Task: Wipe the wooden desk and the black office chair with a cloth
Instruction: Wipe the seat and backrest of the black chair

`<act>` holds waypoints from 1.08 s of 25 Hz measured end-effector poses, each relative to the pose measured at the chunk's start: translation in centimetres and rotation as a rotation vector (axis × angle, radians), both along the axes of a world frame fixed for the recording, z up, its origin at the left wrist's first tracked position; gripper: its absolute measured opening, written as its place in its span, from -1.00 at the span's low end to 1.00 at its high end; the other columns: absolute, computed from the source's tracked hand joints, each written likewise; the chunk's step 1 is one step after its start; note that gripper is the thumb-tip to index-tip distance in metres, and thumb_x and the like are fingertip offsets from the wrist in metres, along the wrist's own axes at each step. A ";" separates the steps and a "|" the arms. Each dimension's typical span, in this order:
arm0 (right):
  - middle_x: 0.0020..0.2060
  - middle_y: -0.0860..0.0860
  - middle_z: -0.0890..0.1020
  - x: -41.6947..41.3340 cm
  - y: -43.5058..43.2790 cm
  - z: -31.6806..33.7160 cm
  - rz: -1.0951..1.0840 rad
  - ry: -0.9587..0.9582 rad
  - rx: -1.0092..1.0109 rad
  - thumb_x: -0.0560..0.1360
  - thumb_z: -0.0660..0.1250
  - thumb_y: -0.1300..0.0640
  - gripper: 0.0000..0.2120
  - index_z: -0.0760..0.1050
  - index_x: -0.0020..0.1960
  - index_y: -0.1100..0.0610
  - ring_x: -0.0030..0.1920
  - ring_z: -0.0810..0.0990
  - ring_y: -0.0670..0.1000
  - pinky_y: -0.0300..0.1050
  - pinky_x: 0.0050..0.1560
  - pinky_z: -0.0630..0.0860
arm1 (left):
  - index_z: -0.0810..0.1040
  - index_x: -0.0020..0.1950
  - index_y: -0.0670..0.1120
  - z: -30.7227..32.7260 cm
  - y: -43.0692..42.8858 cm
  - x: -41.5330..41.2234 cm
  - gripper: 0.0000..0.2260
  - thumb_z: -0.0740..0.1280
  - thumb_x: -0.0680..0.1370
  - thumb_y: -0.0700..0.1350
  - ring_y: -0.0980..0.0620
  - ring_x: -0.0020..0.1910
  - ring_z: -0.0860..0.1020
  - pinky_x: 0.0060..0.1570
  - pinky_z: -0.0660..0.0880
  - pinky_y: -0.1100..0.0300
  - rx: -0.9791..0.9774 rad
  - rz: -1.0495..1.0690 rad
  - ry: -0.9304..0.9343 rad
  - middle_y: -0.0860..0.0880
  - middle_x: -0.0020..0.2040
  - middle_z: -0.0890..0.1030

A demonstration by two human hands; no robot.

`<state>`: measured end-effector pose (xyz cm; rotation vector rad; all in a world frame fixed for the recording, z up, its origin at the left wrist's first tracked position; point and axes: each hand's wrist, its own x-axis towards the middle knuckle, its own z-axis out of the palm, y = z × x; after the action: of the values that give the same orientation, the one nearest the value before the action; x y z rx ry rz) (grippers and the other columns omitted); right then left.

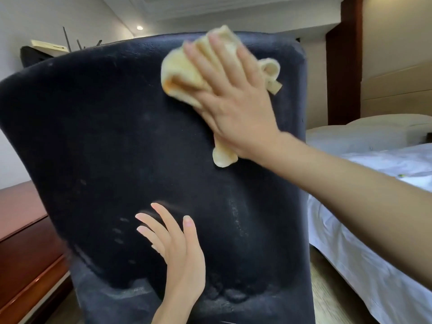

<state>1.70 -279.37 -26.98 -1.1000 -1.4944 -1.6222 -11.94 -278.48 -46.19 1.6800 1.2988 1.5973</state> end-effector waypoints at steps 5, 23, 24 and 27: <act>0.43 -0.01 0.33 0.7 1.4 -6.3 0.017 -0.256 -0.112 0.62 0.10 0.03 -0.65 0.39 0.38 -0.08 0.44 0.26 0.14 0.17 0.43 0.16 | -0.38 0.41 0.34 0.3 -0.5 0.0 -0.36 -0.20 0.38 0.37 0.28 0.34 -0.53 0.45 -0.31 0.01 0.011 -0.017 -0.019 0.38 0.28 -0.58; 0.46 0.05 0.24 4.7 -0.9 -1.6 -0.025 -0.215 -0.129 0.61 0.05 0.05 -0.62 0.41 0.37 0.04 0.47 0.18 0.17 0.18 0.42 0.12 | -0.28 0.53 -0.09 -0.2 -0.3 -1.0 -0.34 -0.21 0.53 0.21 -0.06 0.51 -0.30 0.26 -0.49 0.39 0.169 0.094 0.272 -0.10 0.54 -0.29; 0.46 0.04 0.24 3.3 -0.8 -0.6 -0.019 -0.162 -0.104 0.62 0.05 0.04 -0.63 0.41 0.38 0.02 0.47 0.17 0.18 0.17 0.44 0.11 | -0.28 0.53 -0.07 -0.3 -0.1 -1.0 -0.32 -0.22 0.51 0.24 -0.05 0.51 -0.30 0.31 -0.46 0.32 0.170 0.082 0.282 -0.09 0.54 -0.30; 0.49 -0.01 0.17 -1.7 -0.1 1.5 0.003 0.003 -0.081 0.65 -0.03 -0.01 -0.62 0.37 0.40 -0.07 0.50 0.09 0.17 0.14 0.48 -0.02 | -0.36 0.49 0.03 -0.4 0.3 -1.0 -0.42 -0.15 0.58 0.15 -0.02 0.47 -0.41 0.47 -0.28 0.04 0.115 0.035 0.250 0.00 0.49 -0.44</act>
<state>0.04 -279.44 -25.44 -1.1429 -1.5710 -1.5701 -12.93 -278.14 -46.60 1.9901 1.3834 1.5455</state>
